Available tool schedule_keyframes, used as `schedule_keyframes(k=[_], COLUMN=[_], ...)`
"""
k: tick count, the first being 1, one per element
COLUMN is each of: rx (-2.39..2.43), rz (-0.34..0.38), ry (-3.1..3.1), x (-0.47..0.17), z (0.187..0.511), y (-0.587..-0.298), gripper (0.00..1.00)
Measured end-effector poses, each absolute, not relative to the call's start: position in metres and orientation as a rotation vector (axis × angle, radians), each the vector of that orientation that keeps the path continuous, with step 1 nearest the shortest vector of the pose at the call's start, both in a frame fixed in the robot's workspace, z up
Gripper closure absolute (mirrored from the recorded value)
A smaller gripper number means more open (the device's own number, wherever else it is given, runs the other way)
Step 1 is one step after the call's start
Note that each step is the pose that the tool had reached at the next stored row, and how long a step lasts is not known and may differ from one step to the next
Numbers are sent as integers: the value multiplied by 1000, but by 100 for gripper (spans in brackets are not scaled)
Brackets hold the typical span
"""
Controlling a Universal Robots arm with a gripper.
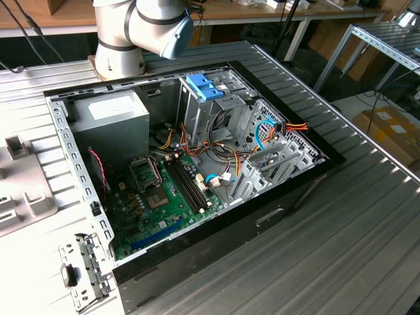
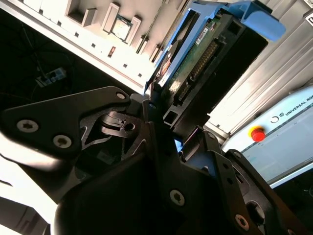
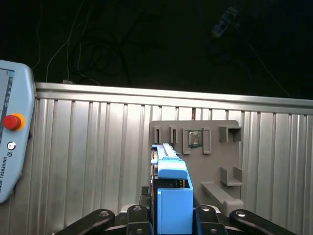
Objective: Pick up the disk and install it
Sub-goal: 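Pick up the disk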
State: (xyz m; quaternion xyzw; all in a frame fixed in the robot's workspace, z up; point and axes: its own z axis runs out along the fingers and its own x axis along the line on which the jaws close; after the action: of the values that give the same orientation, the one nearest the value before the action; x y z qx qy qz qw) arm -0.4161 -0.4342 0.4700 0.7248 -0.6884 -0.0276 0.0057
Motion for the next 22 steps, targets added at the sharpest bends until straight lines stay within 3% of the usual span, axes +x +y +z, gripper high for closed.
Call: schedule_keyframes(k=[22], rx=[2269], rz=[-86], ry=[-2155], x=[-408], z=[470], y=[-445], gripper=[64])
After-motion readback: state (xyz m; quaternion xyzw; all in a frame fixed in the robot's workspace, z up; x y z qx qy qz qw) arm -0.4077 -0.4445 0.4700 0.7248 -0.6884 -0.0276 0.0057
